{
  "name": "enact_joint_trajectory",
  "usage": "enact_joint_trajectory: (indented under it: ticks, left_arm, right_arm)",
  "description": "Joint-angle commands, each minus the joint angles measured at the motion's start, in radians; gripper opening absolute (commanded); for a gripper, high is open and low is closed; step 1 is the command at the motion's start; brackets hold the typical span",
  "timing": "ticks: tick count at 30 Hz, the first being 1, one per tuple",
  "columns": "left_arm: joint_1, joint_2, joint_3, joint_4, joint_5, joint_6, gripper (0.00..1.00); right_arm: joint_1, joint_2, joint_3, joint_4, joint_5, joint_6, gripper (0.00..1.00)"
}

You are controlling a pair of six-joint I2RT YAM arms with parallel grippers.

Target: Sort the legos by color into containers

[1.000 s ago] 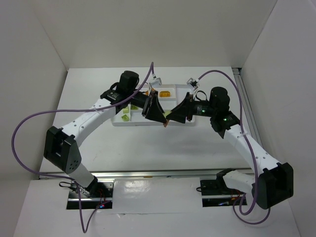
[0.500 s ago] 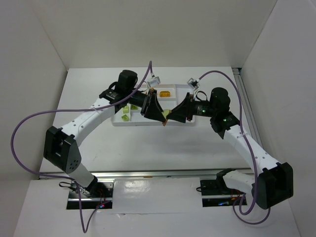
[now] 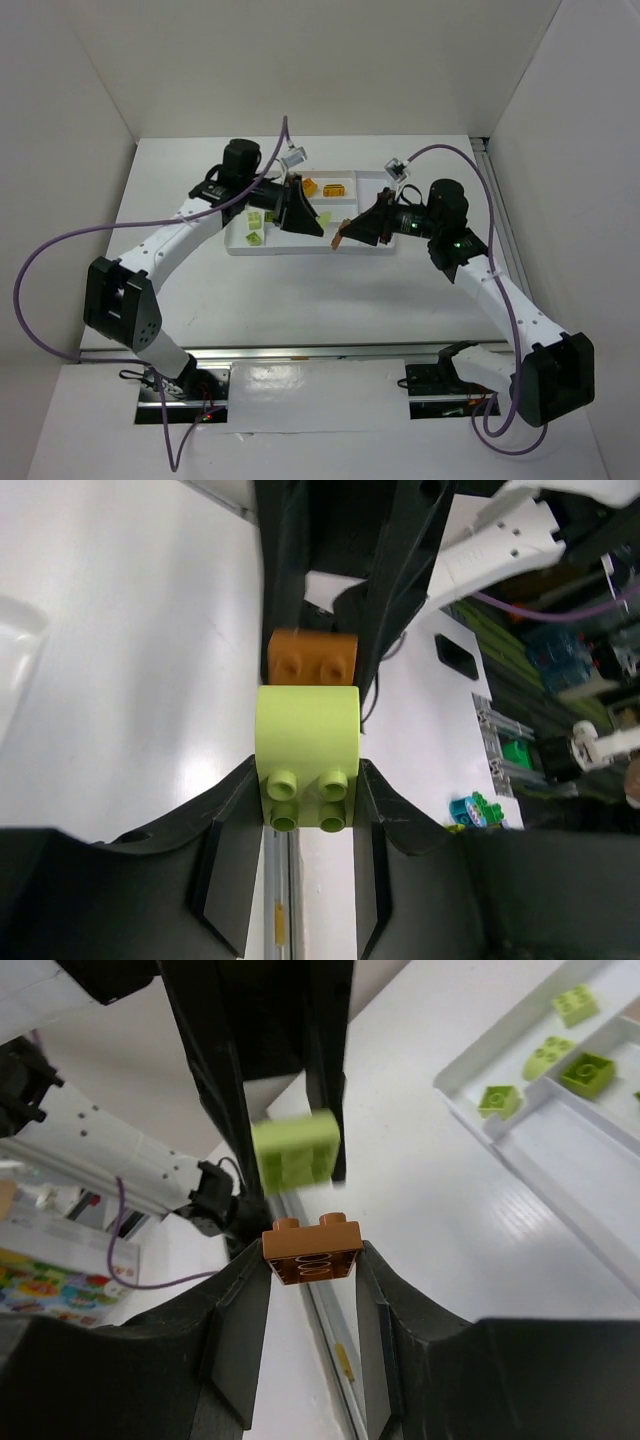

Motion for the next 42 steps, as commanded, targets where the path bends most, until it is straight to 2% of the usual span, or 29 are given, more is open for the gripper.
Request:
enact_joint_trajectory:
  ticks: [1,5,7,8,11,12,15,18,20,24,27,30,36,38,39,42]
  left_arm:
    - [0.102,-0.063,-0.017,0.061,0.049,-0.025,0.00]
    - [0.123,-0.063,-0.017,0.052,0.028,-0.036,0.00]
    - [0.123,-0.063,0.003,0.026,-0.048,-0.039,0.00]
    - [0.123,-0.063,0.015,-0.047,-0.181,-0.039,0.00]
    - [0.142,-0.022,0.070,-0.178,-0.461,-0.055,0.00]
    - [0.142,0.000,0.085,-0.260,-0.670,-0.071,0.00]
    - [0.154,0.102,0.145,-0.415,-1.028,-0.131,0.00]
    - [0.163,0.130,0.145,-0.430,-1.220,-0.164,0.00]
    - [0.175,0.159,0.135,-0.430,-1.273,-0.165,0.00]
    - [0.185,0.219,0.147,-0.441,-1.389,-0.174,0.00]
    - [0.207,0.254,0.174,-0.441,-1.365,-0.160,0.00]
    - [0.208,0.303,0.219,-0.450,-1.402,-0.146,0.00]
    - [0.217,0.371,0.277,-0.499,-1.416,-0.137,0.00]
    - [0.226,0.382,0.277,-0.499,-1.404,-0.137,0.09]
    - [0.226,0.382,0.277,-0.499,-1.403,-0.137,0.30]
    - [0.226,0.382,0.277,-0.499,-1.414,-0.128,0.60]
  right_arm:
    - [-0.039,-0.062,-0.003,-0.070,0.056,-0.058,0.10]
    - [-0.050,-0.062,0.008,-0.136,0.088,-0.086,0.10]
    - [-0.050,-0.062,0.017,-0.169,0.143,-0.095,0.10]
    - [-0.050,-0.053,0.031,-0.187,0.166,-0.095,0.10]
    - [-0.050,-0.011,0.065,-0.291,0.329,-0.104,0.11]
    - [-0.050,0.003,0.088,-0.310,0.370,-0.104,0.11]
    - [-0.050,0.046,0.115,-0.333,0.490,-0.105,0.11]
    - [0.008,0.090,0.158,-0.324,0.625,-0.104,0.12]
    - [0.082,0.153,0.189,-0.344,0.776,-0.075,0.12]
    - [0.150,0.240,0.200,-0.270,0.904,0.030,0.12]
    - [0.199,0.289,0.166,-0.183,1.007,0.064,0.12]
    - [0.228,0.348,0.157,-0.105,1.093,0.086,0.12]
    - [0.269,0.452,0.168,-0.023,1.128,0.124,0.13]
    - [0.278,0.495,0.177,-0.014,1.138,0.138,0.16]
    - [0.278,0.507,0.191,-0.002,1.127,0.138,0.16]
    - [0.288,0.549,0.200,-0.002,1.138,0.147,0.17]
